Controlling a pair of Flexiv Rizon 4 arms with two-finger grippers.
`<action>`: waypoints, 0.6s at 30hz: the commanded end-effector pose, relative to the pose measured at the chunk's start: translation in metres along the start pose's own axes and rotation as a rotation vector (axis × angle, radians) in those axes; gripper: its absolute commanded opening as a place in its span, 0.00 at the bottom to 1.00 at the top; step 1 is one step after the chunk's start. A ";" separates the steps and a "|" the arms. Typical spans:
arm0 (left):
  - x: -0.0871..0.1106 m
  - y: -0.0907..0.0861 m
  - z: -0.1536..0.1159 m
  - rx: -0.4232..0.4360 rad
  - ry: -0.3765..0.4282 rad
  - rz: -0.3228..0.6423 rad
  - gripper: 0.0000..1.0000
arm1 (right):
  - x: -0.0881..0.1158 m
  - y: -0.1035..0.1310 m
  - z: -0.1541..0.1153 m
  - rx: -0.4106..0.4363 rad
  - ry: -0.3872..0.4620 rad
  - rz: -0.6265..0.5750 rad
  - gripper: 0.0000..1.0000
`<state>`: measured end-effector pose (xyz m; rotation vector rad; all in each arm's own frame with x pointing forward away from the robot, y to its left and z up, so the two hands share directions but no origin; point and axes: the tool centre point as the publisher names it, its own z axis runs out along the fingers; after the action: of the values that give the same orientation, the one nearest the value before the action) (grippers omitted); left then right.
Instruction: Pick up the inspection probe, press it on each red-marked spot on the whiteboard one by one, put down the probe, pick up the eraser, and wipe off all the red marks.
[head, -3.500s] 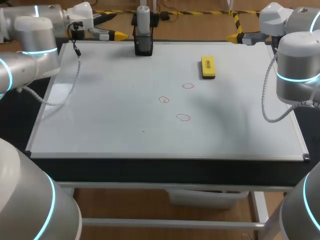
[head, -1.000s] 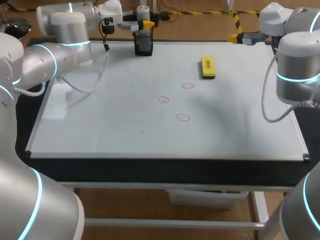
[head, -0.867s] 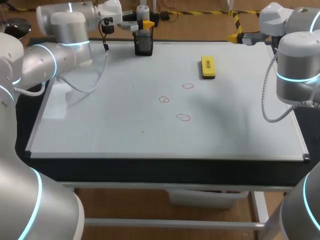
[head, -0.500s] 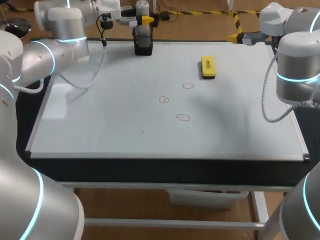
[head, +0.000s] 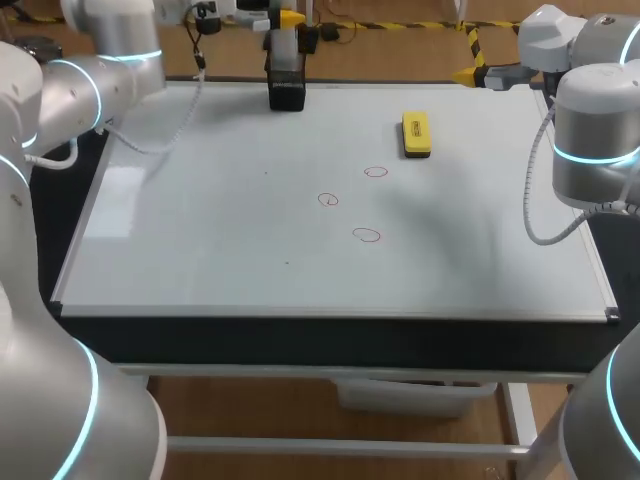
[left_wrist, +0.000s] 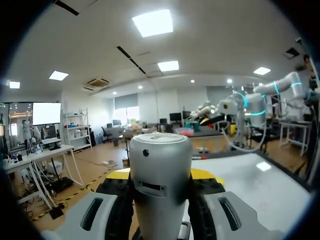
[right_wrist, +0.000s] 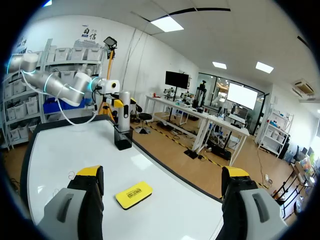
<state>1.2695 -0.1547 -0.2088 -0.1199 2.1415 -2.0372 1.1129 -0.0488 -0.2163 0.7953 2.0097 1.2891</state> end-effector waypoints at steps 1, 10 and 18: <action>-0.009 -0.015 0.000 -0.017 0.409 0.005 0.00 | -0.001 0.000 0.000 0.001 0.002 0.000 1.00; -0.004 -0.042 -0.006 0.000 0.392 0.030 0.00 | -0.001 0.000 0.000 0.001 0.002 0.000 1.00; 0.008 -0.057 -0.025 -0.008 0.320 -0.010 0.00 | -0.001 0.000 0.000 0.001 0.002 0.000 1.00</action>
<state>1.2543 -0.1447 -0.1572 -0.0484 2.1892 -2.0795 1.1129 -0.0488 -0.2163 0.7953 2.0097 1.2890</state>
